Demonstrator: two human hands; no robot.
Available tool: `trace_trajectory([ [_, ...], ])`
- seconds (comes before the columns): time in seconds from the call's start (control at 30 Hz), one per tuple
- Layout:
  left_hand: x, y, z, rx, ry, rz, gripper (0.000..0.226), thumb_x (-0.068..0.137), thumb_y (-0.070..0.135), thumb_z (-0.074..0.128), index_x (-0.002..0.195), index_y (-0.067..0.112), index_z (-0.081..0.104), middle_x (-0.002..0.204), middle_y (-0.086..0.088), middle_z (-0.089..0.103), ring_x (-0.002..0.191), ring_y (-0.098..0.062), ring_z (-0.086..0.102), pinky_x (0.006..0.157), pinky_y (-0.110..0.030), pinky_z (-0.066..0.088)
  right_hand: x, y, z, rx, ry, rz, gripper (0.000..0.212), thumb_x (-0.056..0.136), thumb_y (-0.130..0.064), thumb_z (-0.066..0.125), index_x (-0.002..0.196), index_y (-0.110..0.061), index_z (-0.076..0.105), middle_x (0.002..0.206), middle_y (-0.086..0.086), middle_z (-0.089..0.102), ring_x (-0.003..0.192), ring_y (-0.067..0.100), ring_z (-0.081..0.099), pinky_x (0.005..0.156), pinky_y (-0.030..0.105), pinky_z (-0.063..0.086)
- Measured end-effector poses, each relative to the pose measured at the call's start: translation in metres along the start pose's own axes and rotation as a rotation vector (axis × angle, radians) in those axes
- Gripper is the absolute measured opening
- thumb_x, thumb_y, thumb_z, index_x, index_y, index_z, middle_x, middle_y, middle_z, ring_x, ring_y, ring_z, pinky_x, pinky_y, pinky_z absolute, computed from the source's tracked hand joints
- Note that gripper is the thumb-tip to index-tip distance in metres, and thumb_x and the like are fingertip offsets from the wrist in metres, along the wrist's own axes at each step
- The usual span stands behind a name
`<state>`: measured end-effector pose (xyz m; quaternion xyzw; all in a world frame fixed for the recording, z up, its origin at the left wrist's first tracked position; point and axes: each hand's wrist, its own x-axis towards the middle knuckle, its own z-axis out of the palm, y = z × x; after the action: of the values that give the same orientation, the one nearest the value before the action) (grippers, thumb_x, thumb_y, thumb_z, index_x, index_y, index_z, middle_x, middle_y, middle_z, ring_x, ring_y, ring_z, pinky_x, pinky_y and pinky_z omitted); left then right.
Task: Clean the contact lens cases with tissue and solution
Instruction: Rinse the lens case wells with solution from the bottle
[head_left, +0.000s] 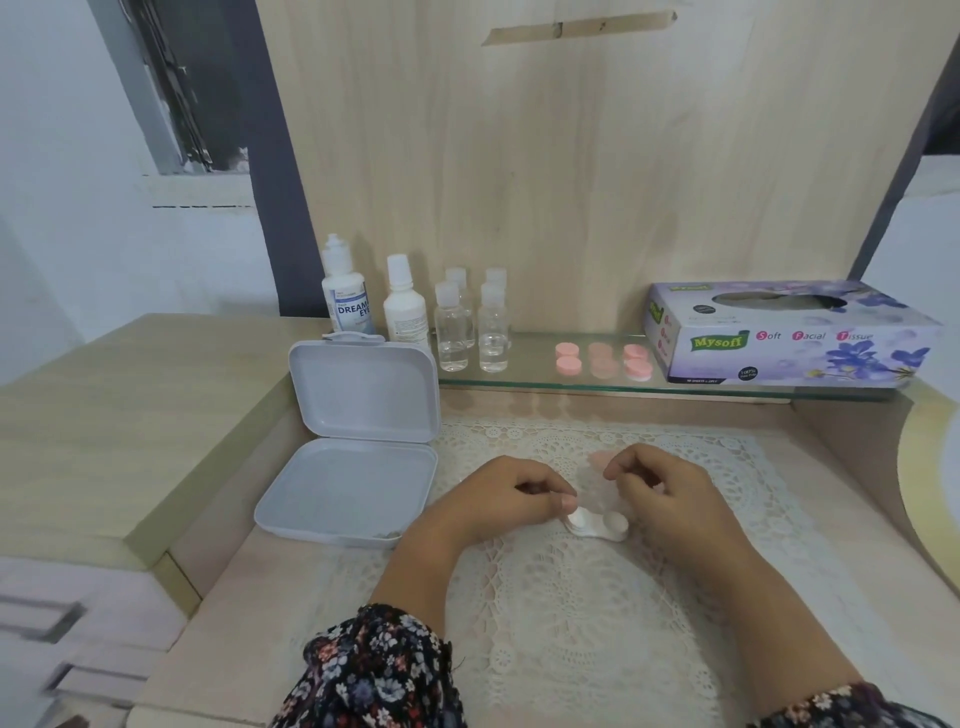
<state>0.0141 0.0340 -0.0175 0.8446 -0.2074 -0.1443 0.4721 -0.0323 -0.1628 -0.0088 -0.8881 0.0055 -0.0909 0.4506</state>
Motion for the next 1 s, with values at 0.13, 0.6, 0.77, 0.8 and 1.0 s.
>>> trace_trajectory([
  [0.13, -0.012, 0.003, -0.001, -0.001, 0.013, 0.009, 0.015, 0.087, 0.035, 0.069, 0.099, 0.029, 0.075, 0.091, 0.006, 0.071, 0.085, -0.009, 0.063, 0.081, -0.026, 0.049, 0.007, -0.011, 0.0, 0.062, 0.067, -0.048, 0.018, 0.089, -0.024, 0.06, 0.074, -0.032, 0.067, 0.073, -0.011, 0.066, 0.075, 0.012, 0.062, 0.068, 0.032, 0.047],
  [0.6, 0.005, 0.056, -0.128, 0.018, 1.163, 0.244, 0.02, 0.092, 0.009, 0.057, 0.108, 0.012, 0.068, 0.105, -0.002, 0.067, 0.087, -0.009, 0.058, 0.082, -0.014, 0.043, 0.063, -0.101, 0.012, 0.158, 0.066, -0.251, 0.017, 0.089, -0.03, 0.062, 0.073, -0.034, 0.066, 0.07, -0.011, 0.066, 0.069, 0.002, 0.058, 0.066, 0.02, 0.044],
  [0.77, 0.027, 0.065, -0.161, 0.232, 1.018, 0.035, 0.012, 0.091, 0.014, 0.056, 0.1, 0.01, 0.063, 0.101, -0.007, 0.057, 0.092, -0.022, 0.052, 0.077, -0.026, 0.037, 0.085, -0.129, 0.022, 0.222, 0.03, -0.27, 0.013, 0.09, -0.03, 0.06, 0.081, -0.026, 0.069, 0.072, -0.009, 0.068, 0.068, 0.004, 0.059, 0.067, 0.024, 0.046],
  [0.8, 0.031, 0.065, -0.164, 0.261, 0.988, -0.002, 0.006, 0.09, 0.016, 0.058, 0.093, 0.011, 0.061, 0.095, -0.005, 0.054, 0.087, -0.021, 0.048, 0.073, -0.026, 0.035, 0.087, -0.132, 0.024, 0.22, 0.024, -0.274, 0.013, 0.09, -0.03, 0.06, 0.083, -0.025, 0.07, 0.074, -0.007, 0.069, 0.067, 0.005, 0.058, 0.064, 0.023, 0.044],
  [1.0, 0.041, 0.059, -0.168, 0.364, 0.906, -0.127, 0.024, 0.083, 0.024, 0.068, 0.092, 0.004, 0.059, 0.089, -0.007, 0.058, 0.08, -0.023, 0.053, 0.065, -0.029, 0.036, 0.087, -0.133, 0.031, 0.219, 0.011, -0.258, 0.013, 0.09, -0.03, 0.06, 0.084, -0.025, 0.07, 0.077, -0.005, 0.069, 0.07, 0.008, 0.06, 0.065, 0.023, 0.046],
])
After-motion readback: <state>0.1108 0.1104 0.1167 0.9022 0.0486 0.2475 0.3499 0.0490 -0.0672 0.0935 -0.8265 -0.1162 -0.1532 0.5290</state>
